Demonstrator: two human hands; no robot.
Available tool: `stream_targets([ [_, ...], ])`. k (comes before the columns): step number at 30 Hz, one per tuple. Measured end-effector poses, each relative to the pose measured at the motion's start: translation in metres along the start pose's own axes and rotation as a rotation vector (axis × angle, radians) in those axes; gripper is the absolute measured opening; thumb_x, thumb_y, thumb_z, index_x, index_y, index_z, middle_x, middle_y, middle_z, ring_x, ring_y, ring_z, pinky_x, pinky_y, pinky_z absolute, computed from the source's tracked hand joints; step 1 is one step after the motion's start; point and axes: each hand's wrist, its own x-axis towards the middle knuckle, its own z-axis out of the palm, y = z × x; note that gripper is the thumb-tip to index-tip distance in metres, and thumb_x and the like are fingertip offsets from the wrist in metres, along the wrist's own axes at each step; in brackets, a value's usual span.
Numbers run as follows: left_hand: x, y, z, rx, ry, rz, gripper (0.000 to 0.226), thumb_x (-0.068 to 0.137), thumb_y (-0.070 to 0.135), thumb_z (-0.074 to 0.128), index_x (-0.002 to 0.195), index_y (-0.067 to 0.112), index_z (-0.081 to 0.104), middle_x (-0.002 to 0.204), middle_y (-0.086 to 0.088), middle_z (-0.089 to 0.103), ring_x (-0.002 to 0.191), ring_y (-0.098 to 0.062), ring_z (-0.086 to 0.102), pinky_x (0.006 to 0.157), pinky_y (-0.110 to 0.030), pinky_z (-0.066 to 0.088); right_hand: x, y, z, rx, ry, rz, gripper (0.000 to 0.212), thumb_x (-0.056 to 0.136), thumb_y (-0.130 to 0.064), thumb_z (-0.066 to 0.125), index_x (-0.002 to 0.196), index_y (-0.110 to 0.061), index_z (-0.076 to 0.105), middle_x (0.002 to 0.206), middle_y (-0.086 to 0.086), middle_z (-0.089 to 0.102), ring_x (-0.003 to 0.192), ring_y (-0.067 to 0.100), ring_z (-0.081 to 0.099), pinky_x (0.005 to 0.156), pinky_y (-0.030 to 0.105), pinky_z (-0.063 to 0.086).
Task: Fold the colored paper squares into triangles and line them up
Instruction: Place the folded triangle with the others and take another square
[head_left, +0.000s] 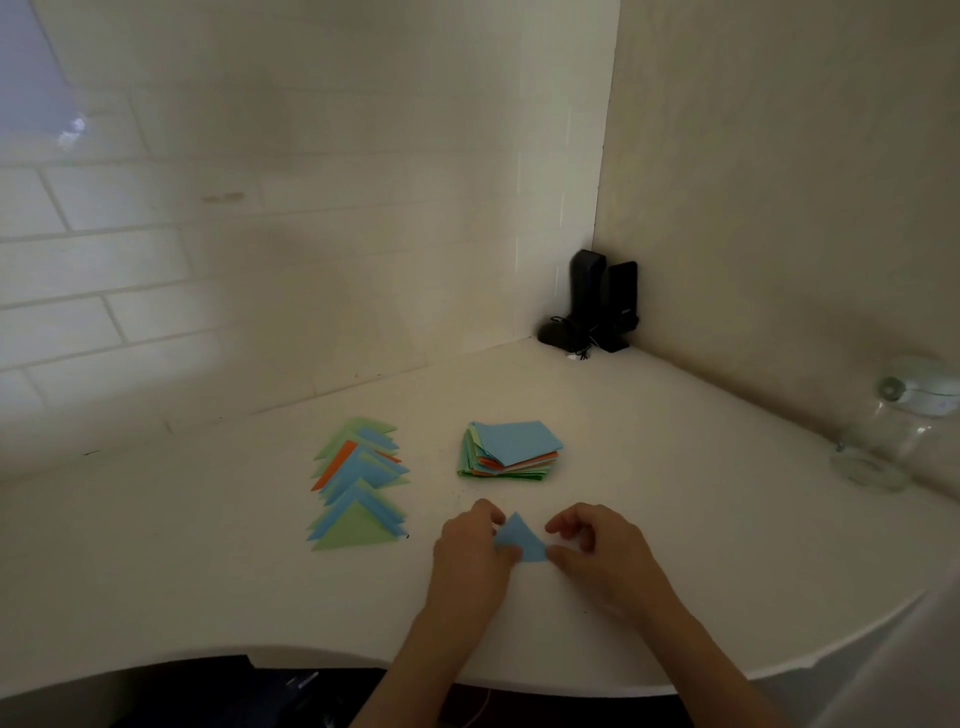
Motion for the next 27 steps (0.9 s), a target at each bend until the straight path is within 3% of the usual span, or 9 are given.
stream_targets([
  [2, 0.002, -0.005, -0.002, 0.035, 0.034, 0.06, 0.012, 0.088, 0.021, 0.06, 0.096, 0.013, 0.059, 0.092, 0.002, 0.057, 0.085, -0.013, 0.051, 0.066, -0.02, 0.031, 0.003, -0.002, 0.002, 0.002, 0.037, -0.016, 0.019, 0.075, -0.031, 0.075, 0.088, -0.034, 0.062, 0.086, -0.013, 0.059, 0.067, 0.002, 0.049, 0.065, 0.015, 0.039],
  [4, 0.01, -0.012, -0.005, 0.063, 0.102, 0.078, 0.013, 0.093, 0.019, 0.053, 0.097, 0.008, 0.058, 0.093, -0.002, 0.053, 0.09, -0.018, 0.05, 0.07, -0.024, 0.031, 0.011, -0.004, 0.006, -0.008, 0.172, -0.062, 0.017, 0.077, -0.029, 0.074, 0.089, -0.029, 0.063, 0.089, -0.012, 0.059, 0.069, 0.002, 0.052, 0.067, 0.016, 0.041],
  [7, 0.034, -0.017, -0.014, 0.074, 0.221, 0.041, 0.017, 0.098, 0.015, 0.043, 0.101, 0.001, 0.052, 0.102, -0.015, 0.054, 0.097, -0.029, 0.05, 0.078, -0.032, 0.032, 0.03, -0.005, 0.013, -0.129, 0.314, -0.207, 0.029, 0.075, -0.017, 0.074, 0.102, -0.022, 0.065, 0.105, -0.006, 0.06, 0.093, 0.011, 0.058, 0.083, 0.026, 0.045],
  [10, 0.062, -0.021, -0.026, 0.141, 0.191, 0.021, 0.012, 0.099, 0.015, 0.039, 0.097, 0.005, 0.045, 0.1, -0.017, 0.056, 0.095, -0.032, 0.049, 0.072, -0.033, 0.029, 0.057, -0.007, 0.018, -0.289, 0.286, -0.259, 0.051, 0.072, -0.02, 0.078, 0.12, -0.021, 0.061, 0.13, 0.001, 0.056, 0.123, 0.022, 0.05, 0.097, 0.036, 0.035],
  [13, 0.085, -0.031, -0.03, 0.176, 0.113, 0.036, 0.017, 0.099, 0.017, 0.041, 0.106, 0.002, 0.045, 0.091, -0.018, 0.055, 0.081, -0.027, 0.045, 0.061, -0.031, 0.024, 0.081, -0.013, 0.022, -0.353, 0.143, -0.205, 0.059, 0.08, -0.038, 0.069, 0.134, -0.03, 0.047, 0.147, -0.004, 0.037, 0.14, 0.018, 0.026, 0.109, 0.038, 0.019],
  [15, 0.095, -0.037, -0.029, 0.15, 0.056, 0.037, 0.018, 0.099, 0.017, 0.042, 0.11, 0.003, 0.045, 0.087, -0.015, 0.052, 0.074, -0.025, 0.045, 0.058, -0.031, 0.026, 0.092, -0.013, 0.025, -0.391, 0.062, -0.177, 0.056, 0.085, -0.044, 0.061, 0.136, -0.035, 0.042, 0.15, -0.01, 0.031, 0.141, 0.013, 0.019, 0.11, 0.035, 0.015],
  [17, 0.101, -0.039, -0.026, 0.141, 0.037, 0.026, 0.017, 0.099, 0.018, 0.042, 0.109, 0.005, 0.045, 0.09, -0.015, 0.053, 0.073, -0.025, 0.048, 0.058, -0.03, 0.027, 0.099, -0.01, 0.027, -0.374, 0.028, -0.179, 0.049, 0.087, -0.046, 0.058, 0.134, -0.038, 0.046, 0.146, -0.012, 0.035, 0.138, 0.011, 0.025, 0.108, 0.033, 0.019],
  [21, 0.105, -0.031, -0.016, 0.092, 0.028, 0.04, 0.014, 0.099, 0.017, 0.041, 0.107, 0.006, 0.045, 0.092, -0.016, 0.054, 0.077, -0.029, 0.051, 0.057, -0.03, 0.026, 0.103, 0.003, 0.022, -0.342, 0.05, -0.209, 0.041, 0.085, -0.046, 0.061, 0.125, -0.037, 0.057, 0.136, -0.01, 0.049, 0.128, 0.015, 0.039, 0.103, 0.033, 0.034],
  [27, 0.105, -0.007, 0.013, 0.044, -0.037, 0.094, 0.016, 0.099, 0.018, 0.042, 0.109, 0.007, 0.046, 0.096, -0.017, 0.057, 0.084, -0.03, 0.054, 0.059, -0.028, 0.028, 0.101, 0.031, -0.011, -0.37, 0.045, -0.165, 0.036, 0.086, -0.043, 0.061, 0.121, -0.038, 0.059, 0.134, -0.011, 0.051, 0.126, 0.014, 0.041, 0.1, 0.03, 0.035],
])
